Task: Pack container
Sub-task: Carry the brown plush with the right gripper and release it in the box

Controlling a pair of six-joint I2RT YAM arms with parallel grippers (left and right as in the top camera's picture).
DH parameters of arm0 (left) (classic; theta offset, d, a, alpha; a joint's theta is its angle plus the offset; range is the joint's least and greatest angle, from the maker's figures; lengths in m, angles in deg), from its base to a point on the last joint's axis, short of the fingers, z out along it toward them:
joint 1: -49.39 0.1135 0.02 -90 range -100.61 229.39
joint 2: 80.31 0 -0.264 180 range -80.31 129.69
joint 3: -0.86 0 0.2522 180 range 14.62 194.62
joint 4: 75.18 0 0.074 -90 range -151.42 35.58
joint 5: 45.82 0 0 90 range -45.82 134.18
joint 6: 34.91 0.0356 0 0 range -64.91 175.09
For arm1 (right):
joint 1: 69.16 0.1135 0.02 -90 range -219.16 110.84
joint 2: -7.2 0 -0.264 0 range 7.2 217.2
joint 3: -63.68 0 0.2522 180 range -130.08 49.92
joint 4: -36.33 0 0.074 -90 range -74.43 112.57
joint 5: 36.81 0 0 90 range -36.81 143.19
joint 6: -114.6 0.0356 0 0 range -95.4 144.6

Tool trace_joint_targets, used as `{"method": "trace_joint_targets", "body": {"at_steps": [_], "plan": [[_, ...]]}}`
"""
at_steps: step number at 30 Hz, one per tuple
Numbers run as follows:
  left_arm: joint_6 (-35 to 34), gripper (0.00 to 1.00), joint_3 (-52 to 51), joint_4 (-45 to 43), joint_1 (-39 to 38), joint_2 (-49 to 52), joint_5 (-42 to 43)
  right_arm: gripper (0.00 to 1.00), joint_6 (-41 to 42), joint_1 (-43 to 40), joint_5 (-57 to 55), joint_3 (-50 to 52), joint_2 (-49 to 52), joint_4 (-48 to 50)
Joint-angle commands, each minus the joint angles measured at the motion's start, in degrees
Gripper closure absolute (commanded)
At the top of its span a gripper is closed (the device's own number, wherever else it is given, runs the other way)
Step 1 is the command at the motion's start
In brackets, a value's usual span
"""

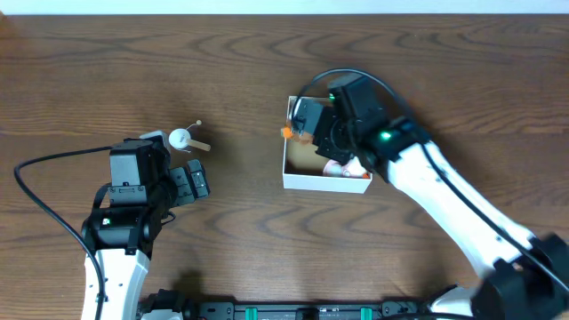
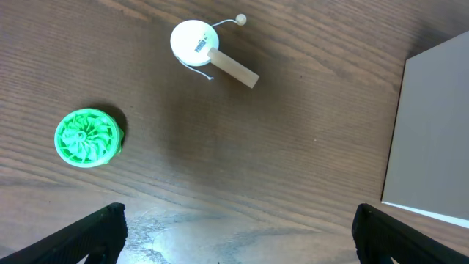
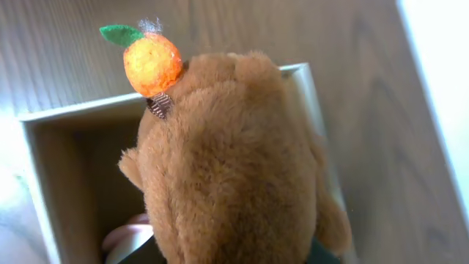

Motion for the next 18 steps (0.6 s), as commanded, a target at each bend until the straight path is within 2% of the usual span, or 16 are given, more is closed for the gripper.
{"method": "trace_joint_targets", "body": {"at_steps": [1, 4, 7, 10, 11, 12, 13, 18], "plan": [[-0.7, 0.02, 1.2, 0.1, 0.2, 0.2, 0.4, 0.71, -1.8, -0.2, -1.1, -0.5, 3.2, 1.1], [-0.7, 0.02, 1.2, 0.2, 0.2, 0.2, 0.4, 0.71, -1.8, -0.2, -1.3, -0.5, 5.8, 2.9], [-0.7, 0.02, 1.2, 0.1, 0.2, 0.2, 0.4, 0.67, -1.8, -0.2, -1.3, -0.5, 7.5, 4.1], [-0.7, 0.02, 1.2, 0.2, 0.2, 0.2, 0.4, 0.5, -1.8, -0.3, -1.3, -0.5, 8.0, 4.3], [-0.7, 0.02, 1.2, 0.2, 0.2, 0.2, 0.4, 0.37, -1.8, -0.5, -1.3, -0.5, 8.0, 4.3], [-0.7, 0.02, 1.2, 0.2, 0.2, 0.2, 0.4, 0.19, -1.8, -0.7, -1.6, -0.5, 8.0, 4.5], [-0.7, 0.02, 1.2, 0.2, 0.2, 0.2, 0.4, 0.05, -1.8, -0.8, -2.2, -0.5, 7.9, 4.8], [-0.7, 0.02, 1.2, 0.2, 0.2, 0.2, 0.4, 0.01, -1.8, -0.9, -4.3, -0.9, 6.9, 5.6]]}}
